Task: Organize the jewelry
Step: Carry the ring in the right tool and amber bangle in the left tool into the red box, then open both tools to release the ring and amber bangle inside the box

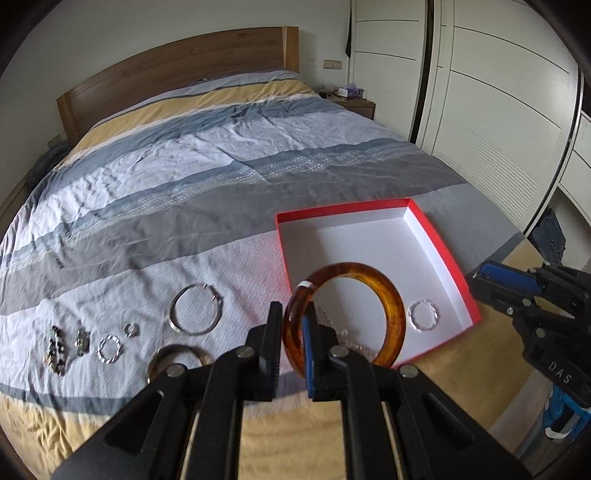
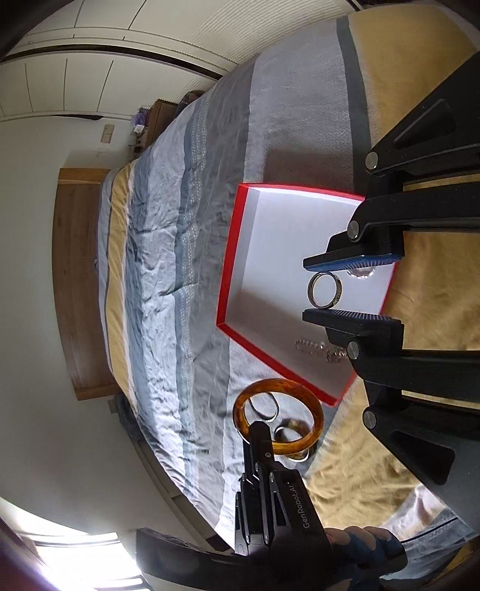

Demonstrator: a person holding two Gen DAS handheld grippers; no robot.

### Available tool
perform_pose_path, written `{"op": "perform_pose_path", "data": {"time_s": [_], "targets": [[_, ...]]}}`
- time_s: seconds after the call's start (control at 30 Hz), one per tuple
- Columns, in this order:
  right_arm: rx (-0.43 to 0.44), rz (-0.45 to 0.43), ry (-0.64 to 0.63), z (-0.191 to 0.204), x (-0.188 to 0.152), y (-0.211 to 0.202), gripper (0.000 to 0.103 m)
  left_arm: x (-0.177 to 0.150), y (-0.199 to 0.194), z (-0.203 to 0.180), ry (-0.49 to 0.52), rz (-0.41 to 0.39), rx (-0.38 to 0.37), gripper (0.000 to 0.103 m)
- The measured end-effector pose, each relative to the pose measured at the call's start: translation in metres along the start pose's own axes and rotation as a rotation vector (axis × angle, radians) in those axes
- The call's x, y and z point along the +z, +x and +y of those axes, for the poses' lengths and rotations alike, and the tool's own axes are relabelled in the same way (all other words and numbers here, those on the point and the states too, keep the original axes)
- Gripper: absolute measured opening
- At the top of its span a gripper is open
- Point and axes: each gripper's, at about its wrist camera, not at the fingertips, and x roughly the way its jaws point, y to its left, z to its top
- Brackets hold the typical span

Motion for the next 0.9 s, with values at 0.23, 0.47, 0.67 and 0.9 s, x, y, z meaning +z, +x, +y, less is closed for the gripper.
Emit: {"op": "perform_pose_path", "data": {"time_s": [0.23,0.47,0.67,0.9], "targets": [[0.003,0.056,-0.017,-0.04,0.031,0.065,0.02,0.033,0.074,-0.016,0.014,0.056,-0.007,0.009],[0.023,0.133,-0.044,-0.068,0.041,0.118,0.02,0.043,0.123,-0.019,0.054,0.104,0.013,0.009],[0.037,0.199,-0.108,-0.068,0.033,0.145,0.02,0.041,0.146,-0.014,0.058,0.142,0.022,0.009],[0.009,0.248,-0.24,-0.055,0.031,0.159,0.02,0.04,0.155,-0.013,0.064,0.153,0.034,0.01]]}}
